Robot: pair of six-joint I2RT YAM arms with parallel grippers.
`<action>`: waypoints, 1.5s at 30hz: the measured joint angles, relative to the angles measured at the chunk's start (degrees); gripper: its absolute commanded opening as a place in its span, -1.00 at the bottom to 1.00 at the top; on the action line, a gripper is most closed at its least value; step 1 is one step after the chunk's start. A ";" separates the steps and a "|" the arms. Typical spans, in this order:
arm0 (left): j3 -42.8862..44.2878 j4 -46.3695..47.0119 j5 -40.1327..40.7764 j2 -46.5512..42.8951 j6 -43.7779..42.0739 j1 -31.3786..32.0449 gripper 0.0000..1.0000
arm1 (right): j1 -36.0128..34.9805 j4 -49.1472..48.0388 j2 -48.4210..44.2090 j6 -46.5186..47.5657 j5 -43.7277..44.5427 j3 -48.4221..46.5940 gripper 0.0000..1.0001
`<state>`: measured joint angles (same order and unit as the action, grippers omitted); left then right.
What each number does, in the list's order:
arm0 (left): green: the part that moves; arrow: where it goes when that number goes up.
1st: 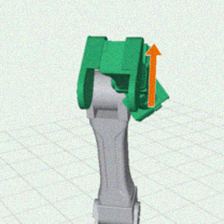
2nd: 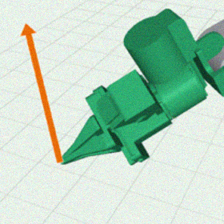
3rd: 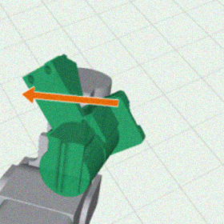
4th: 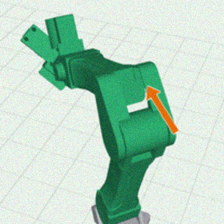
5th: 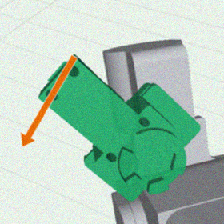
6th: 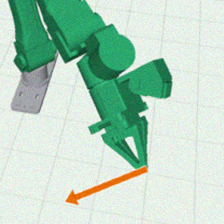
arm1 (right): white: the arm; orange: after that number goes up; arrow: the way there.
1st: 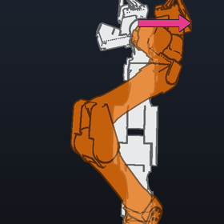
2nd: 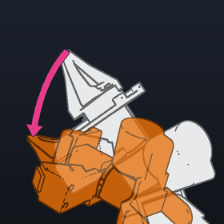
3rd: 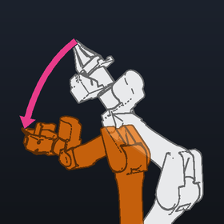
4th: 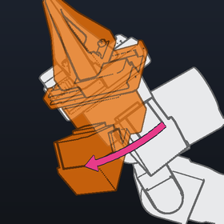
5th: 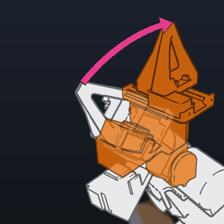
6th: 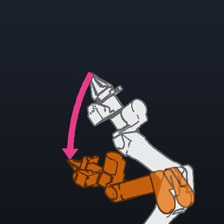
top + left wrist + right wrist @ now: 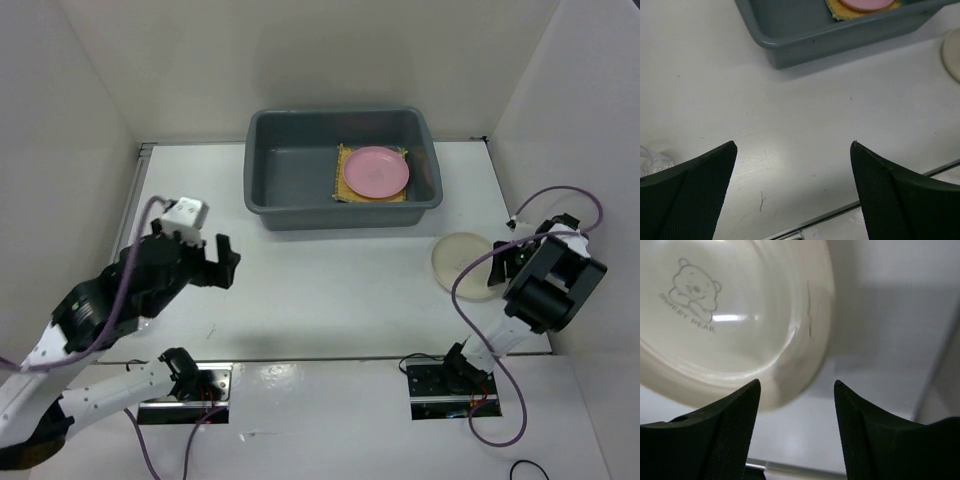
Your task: Place the mixed dishes into the plastic bin
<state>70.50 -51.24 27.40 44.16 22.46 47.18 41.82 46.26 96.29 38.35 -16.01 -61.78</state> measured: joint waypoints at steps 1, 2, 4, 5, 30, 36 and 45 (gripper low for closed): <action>-1.79 1.11 0.66 -3.61 -0.07 0.00 1.00 | 0.00 0.00 3.32 -0.24 -0.85 -0.31 0.27; -3.06 1.40 0.94 -6.67 -0.09 0.00 1.00 | 0.02 0.92 5.62 -0.31 -1.07 -1.05 0.27; -4.44 1.49 1.49 -12.70 -0.13 0.00 1.00 | 0.02 0.72 6.88 -0.98 -2.38 -2.95 0.16; -4.55 1.77 1.86 -15.26 -0.15 0.00 1.00 | 0.02 0.68 7.28 -1.27 -2.56 -3.23 0.06; -7.26 3.50 3.96 -23.37 -0.11 0.00 1.00 | -27.63 13.07 -7.72 -10.99 -7.21 -66.79 -1.00; -7.61 3.63 4.61 -24.17 -0.04 0.00 1.00 | -31.08 18.60 5.81 -9.88 -13.11 -77.70 -1.00; -7.87 3.74 7.93 -17.49 0.22 0.00 1.00 | -44.30 23.19 34.45 -7.41 -8.22 -88.52 -1.00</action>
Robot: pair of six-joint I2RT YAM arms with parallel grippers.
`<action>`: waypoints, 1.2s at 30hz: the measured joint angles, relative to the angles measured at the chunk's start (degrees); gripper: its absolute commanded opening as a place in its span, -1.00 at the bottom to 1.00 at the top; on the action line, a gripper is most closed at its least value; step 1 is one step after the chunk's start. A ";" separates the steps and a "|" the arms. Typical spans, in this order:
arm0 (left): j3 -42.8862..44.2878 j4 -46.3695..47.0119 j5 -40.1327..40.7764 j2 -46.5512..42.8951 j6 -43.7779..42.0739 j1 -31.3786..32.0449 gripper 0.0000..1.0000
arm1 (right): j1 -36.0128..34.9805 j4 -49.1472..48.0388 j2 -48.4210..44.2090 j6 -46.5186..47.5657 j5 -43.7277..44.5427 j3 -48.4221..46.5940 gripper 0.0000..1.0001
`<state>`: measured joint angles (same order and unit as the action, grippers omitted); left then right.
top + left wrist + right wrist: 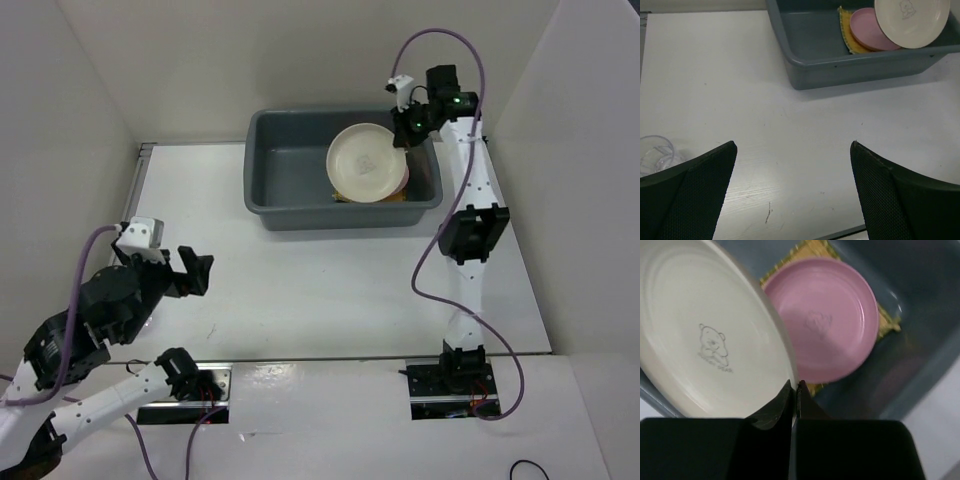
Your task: Place the mixed dishes into the plastic bin
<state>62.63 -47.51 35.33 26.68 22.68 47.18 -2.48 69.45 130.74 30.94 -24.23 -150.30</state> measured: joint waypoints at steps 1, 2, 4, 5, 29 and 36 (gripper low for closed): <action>0.00 0.00 0.09 1.14 0.04 0.00 1.00 | -1.29 -0.28 2.05 -0.07 0.00 -2.14 -1.00; 0.00 -0.02 0.42 2.19 0.07 0.00 1.00 | -2.40 -0.46 3.72 0.09 0.09 -4.09 -1.00; 0.00 -0.09 1.16 2.60 0.28 0.02 1.00 | -3.78 0.24 6.67 0.44 0.61 -8.33 -1.00; 0.00 -0.17 1.68 2.40 0.39 0.04 1.00 | -4.07 0.26 8.04 0.44 0.94 -10.29 -1.00; 0.87 -1.88 8.15 -4.66 3.34 0.04 1.00 | -3.37 -4.76 25.16 -2.82 18.36 -26.49 0.57; 3.34 -5.70 13.33 -0.72 7.45 0.04 1.00 | -3.13 -0.17 13.55 -4.31 17.90 -24.96 0.64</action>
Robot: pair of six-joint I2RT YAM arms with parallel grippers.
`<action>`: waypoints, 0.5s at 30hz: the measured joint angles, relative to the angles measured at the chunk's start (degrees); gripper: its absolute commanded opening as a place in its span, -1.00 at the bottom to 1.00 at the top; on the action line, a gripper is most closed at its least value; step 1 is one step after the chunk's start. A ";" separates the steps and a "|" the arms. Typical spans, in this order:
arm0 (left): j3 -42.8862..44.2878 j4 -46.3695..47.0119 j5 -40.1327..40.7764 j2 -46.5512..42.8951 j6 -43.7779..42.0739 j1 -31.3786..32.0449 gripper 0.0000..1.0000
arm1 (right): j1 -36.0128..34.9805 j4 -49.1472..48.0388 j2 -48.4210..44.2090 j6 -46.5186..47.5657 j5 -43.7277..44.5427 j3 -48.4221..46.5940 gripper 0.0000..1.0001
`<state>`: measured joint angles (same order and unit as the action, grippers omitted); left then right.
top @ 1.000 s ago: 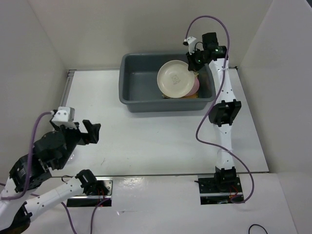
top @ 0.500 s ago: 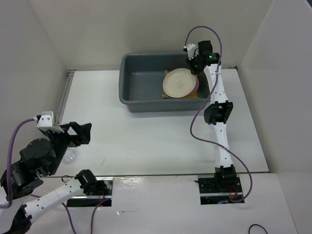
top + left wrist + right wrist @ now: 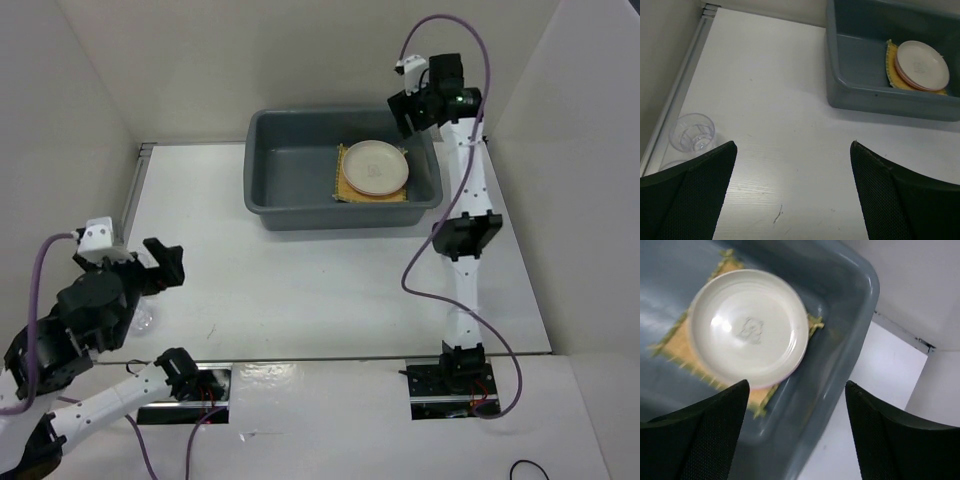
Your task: Place the mixed dishes into the plastic bin
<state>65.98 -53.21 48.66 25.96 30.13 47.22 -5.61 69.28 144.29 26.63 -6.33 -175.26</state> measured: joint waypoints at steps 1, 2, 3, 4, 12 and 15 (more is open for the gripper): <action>1.11 -0.81 0.94 2.21 0.66 -0.02 1.00 | 0.07 0.02 -4.83 -0.17 -0.76 5.40 0.64; 2.60 -1.75 1.70 5.14 1.84 0.00 1.00 | 0.15 -0.07 -10.67 0.00 -1.90 12.55 0.64; 4.33 -2.67 2.03 8.76 2.84 -0.02 1.00 | 0.31 0.44 -16.46 0.48 -3.32 19.65 0.64; 6.43 -3.65 2.16 13.55 3.87 -0.02 1.00 | 0.35 0.20 -23.17 1.44 -5.09 28.24 0.64; 12.28 -4.81 -4.55 36.48 7.63 -3.23 1.00 | -2.93 -9.99 -67.41 -1.14 -3.85 94.68 0.64; 12.24 -3.30 -9.25 36.68 7.54 -9.79 1.00 | -1.05 -14.45 -77.79 -3.96 1.62 110.27 0.80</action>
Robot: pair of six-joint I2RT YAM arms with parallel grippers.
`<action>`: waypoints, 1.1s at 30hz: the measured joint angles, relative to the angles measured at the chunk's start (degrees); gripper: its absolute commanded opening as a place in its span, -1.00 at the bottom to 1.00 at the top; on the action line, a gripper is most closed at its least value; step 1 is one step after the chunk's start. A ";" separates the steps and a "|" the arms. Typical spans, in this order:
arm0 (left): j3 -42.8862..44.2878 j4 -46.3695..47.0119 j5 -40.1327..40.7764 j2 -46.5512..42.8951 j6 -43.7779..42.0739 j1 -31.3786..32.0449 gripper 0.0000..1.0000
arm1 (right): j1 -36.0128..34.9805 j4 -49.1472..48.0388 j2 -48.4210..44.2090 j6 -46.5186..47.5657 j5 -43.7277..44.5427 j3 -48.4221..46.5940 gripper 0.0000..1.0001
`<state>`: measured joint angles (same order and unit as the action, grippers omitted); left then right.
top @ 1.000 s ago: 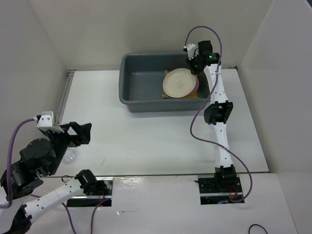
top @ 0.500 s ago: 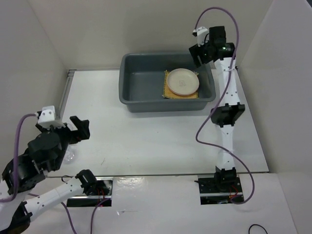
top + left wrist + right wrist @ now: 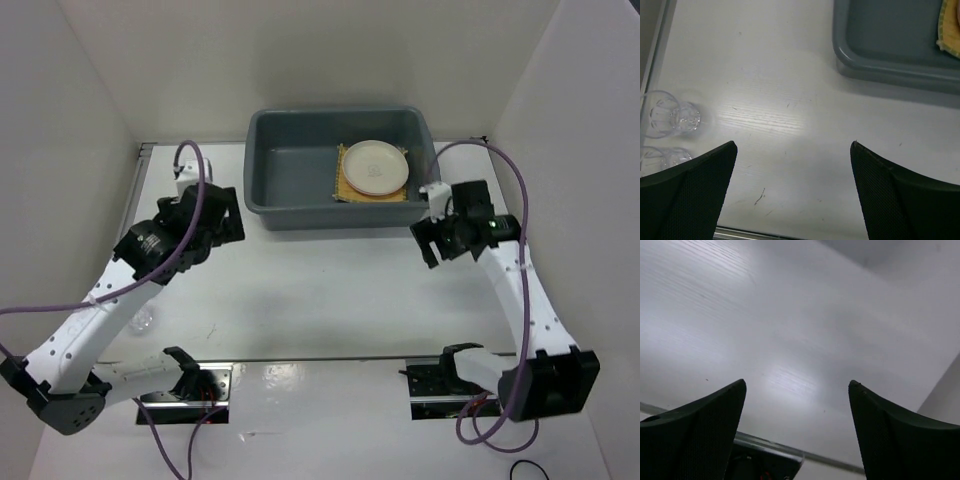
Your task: Place the mixed dishes into the plastic bin
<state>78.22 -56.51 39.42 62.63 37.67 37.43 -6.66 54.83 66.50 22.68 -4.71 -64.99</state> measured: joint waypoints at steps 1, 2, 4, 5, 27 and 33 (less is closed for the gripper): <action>-0.28 1.03 -1.51 0.13 0.00 -2.89 1.00 | 1.51 -0.90 -2.62 -0.87 1.66 3.21 0.80; -0.70 2.08 -2.95 0.35 -0.13 -5.79 1.00 | 2.86 -1.49 -4.26 -1.46 3.23 4.90 0.84; -1.79 4.37 -7.13 1.49 -0.57 -12.70 1.00 | 6.08 -2.71 -7.15 -2.56 6.23 5.77 0.87; -2.29 5.44 -9.38 2.43 -1.14 -16.41 1.00 | 7.34 -4.22 -8.46 -2.99 7.43 5.77 0.87; -8.39 16.81 -26.84 30.88 0.42 -55.15 1.00 | 20.20 -20.44 -56.61 5.53 2.05 24.13 0.97; -9.64 18.21 -24.13 31.76 0.31 -55.04 0.94 | 20.22 -19.65 -53.37 6.47 3.65 25.53 0.97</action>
<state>68.58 -38.30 15.29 94.39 37.98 -17.61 13.56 35.18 13.13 29.15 -1.06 -39.46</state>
